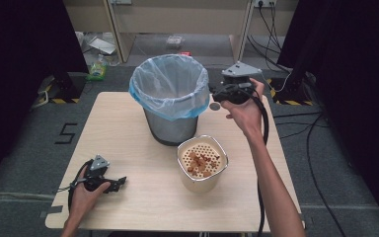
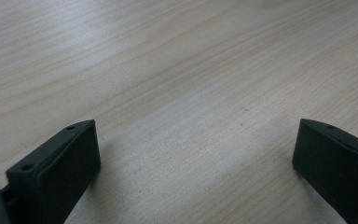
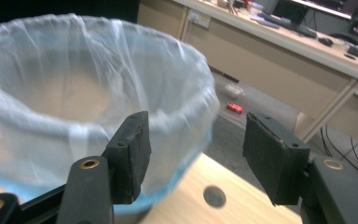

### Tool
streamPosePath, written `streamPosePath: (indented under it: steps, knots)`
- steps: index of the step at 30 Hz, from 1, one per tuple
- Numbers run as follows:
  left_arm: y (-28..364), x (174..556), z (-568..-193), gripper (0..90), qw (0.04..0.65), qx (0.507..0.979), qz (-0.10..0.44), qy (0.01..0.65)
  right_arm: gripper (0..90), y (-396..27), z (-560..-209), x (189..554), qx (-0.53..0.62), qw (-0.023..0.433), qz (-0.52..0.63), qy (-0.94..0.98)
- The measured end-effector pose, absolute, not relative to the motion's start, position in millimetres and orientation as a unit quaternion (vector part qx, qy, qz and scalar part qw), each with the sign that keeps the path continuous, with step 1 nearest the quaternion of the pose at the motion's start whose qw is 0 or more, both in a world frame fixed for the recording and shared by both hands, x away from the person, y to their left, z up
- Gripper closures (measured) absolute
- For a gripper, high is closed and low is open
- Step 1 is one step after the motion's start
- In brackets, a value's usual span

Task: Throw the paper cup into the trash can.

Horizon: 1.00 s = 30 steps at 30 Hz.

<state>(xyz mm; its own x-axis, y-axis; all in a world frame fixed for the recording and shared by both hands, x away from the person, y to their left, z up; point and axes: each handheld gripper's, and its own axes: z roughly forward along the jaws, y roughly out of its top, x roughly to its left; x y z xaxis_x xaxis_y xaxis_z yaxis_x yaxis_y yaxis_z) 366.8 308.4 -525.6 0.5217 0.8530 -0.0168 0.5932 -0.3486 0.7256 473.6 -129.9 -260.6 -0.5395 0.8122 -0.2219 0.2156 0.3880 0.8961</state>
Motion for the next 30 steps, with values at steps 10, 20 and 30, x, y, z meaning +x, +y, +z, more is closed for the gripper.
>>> streamPosePath:
  steps: [10, 20, 30]
  knots:
    - [308.4, 366.8, -525.7, 0.0, 0.349, 0.800, 0.186, 0.452, 38.0, -173.7, -291.3, 451.1, 0.363, 0.336, 0.428, 0.756]
    - [308.4, 366.7, -525.7, 0.0, 0.349, 0.799, 0.187, 0.452, 37.8, -207.4, -335.4, 426.8, 0.389, 0.344, 0.413, 0.748]
    - [308.4, 366.7, -525.6, 0.0, 0.348, 0.799, 0.186, 0.453, 37.6, -226.8, -383.9, 407.5, 0.418, 0.323, 0.413, 0.742]
